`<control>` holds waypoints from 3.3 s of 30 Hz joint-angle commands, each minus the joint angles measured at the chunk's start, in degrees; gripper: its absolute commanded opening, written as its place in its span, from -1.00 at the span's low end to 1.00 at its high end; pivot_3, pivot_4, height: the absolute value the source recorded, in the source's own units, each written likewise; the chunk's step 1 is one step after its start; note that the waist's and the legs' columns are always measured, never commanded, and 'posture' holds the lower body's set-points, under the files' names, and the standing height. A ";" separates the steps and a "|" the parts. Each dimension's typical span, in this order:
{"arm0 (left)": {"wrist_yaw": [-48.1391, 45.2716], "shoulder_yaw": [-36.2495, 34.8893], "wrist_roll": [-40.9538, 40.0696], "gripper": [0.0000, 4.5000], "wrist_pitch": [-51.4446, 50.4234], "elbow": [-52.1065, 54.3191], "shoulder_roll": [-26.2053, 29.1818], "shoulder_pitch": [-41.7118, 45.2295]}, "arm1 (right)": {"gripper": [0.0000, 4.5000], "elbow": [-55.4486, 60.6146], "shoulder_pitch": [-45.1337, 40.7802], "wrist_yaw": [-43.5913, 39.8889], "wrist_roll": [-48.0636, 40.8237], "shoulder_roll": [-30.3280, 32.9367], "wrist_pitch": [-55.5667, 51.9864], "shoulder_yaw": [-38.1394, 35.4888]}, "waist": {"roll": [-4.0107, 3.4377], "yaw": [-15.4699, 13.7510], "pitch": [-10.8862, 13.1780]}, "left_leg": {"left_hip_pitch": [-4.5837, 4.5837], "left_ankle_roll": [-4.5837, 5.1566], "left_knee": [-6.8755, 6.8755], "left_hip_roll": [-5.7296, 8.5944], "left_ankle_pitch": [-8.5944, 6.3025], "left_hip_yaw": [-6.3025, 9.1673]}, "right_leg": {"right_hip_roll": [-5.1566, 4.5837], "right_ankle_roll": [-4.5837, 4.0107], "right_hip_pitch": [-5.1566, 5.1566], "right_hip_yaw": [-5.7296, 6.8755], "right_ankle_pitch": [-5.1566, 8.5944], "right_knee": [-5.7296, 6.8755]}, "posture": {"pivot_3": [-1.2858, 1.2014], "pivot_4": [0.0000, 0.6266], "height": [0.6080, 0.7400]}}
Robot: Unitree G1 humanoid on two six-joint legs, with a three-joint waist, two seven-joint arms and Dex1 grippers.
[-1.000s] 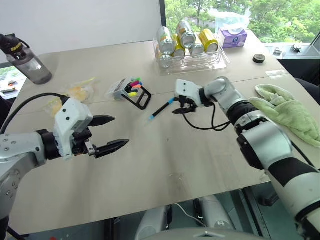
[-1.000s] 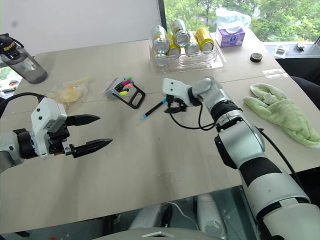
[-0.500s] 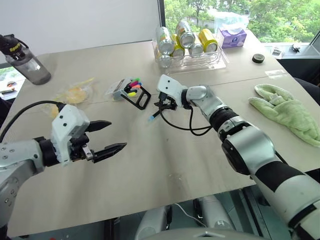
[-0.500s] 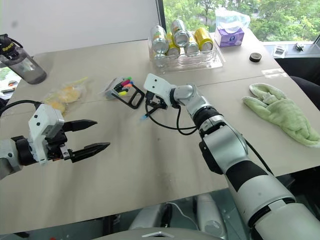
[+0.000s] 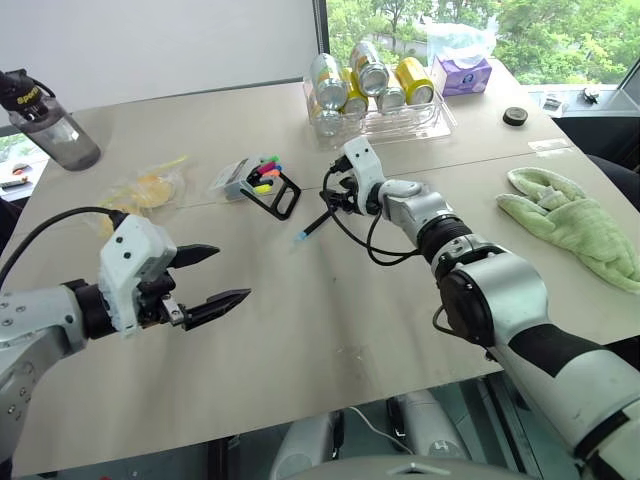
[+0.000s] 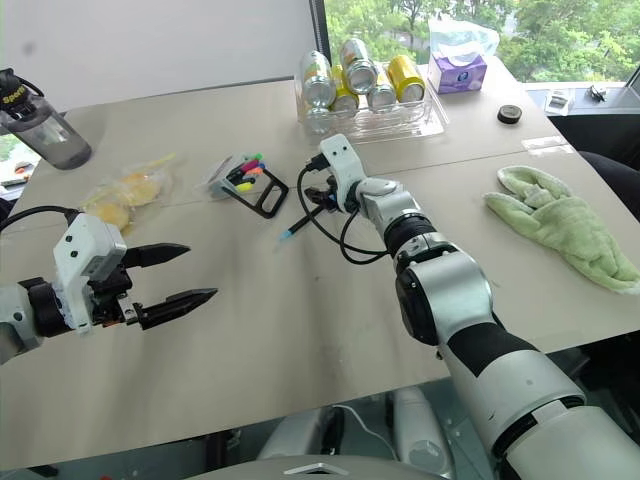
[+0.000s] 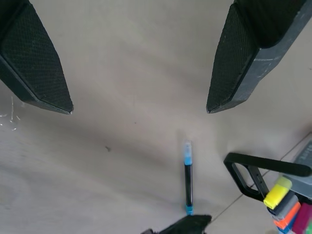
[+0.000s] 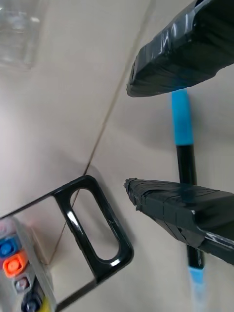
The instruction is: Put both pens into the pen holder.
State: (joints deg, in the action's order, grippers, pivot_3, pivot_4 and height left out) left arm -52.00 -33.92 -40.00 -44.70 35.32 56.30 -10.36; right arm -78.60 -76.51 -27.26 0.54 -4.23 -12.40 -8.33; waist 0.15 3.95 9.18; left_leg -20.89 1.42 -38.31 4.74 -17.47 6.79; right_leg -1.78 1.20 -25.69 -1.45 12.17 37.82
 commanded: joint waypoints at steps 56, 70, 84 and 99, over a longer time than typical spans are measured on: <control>-0.32 2.46 2.59 1.00 3.41 -0.98 0.05 1.49 | 0.26 1.81 0.26 -5.72 8.53 -1.82 5.88 10.21 | -0.02 0.03 0.01 | -0.01 0.00 0.01 0.00 0.00 0.00 | 0.00 0.00 -0.02 0.01 0.00 0.00 | 0.03 -0.52 1.00; -3.25 6.94 4.21 1.00 5.74 -5.80 2.19 5.95 | 0.26 4.45 4.27 -9.33 10.29 2.74 0.35 13.75 | 0.01 -0.30 -0.02 | 0.05 -0.02 -0.01 0.02 0.01 0.04 | -0.01 0.00 0.03 0.04 0.00 0.03 | 0.03 -0.52 1.00; -4.18 7.71 5.20 1.00 6.59 -7.10 1.86 6.27 | 0.26 51.09 22.58 -29.86 6.75 17.35 -26.44 22.17 | 0.02 -1.12 -0.05 | 0.01 -0.01 -0.03 0.01 0.01 0.03 | -0.03 0.01 0.03 0.04 0.00 0.04 | 0.03 -0.52 1.00; -3.48 6.53 5.08 1.00 6.62 -6.33 1.37 5.05 | 0.26 34.33 10.10 -25.76 1.42 11.15 -1.06 21.17 | 0.02 -0.69 -0.01 | 0.05 -0.02 -0.01 -0.02 0.01 -0.04 | -0.01 0.00 -0.01 0.00 0.00 0.05 | 0.03 -0.52 1.00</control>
State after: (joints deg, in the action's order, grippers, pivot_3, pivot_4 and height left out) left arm -55.89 -25.07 -34.94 -38.40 27.67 57.68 -5.23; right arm -41.44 -64.46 -56.34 2.21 8.78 -17.74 13.88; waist 0.17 3.26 9.18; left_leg -20.85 1.40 -38.31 4.72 -17.46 6.77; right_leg -1.78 1.21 -25.71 -1.44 12.17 37.86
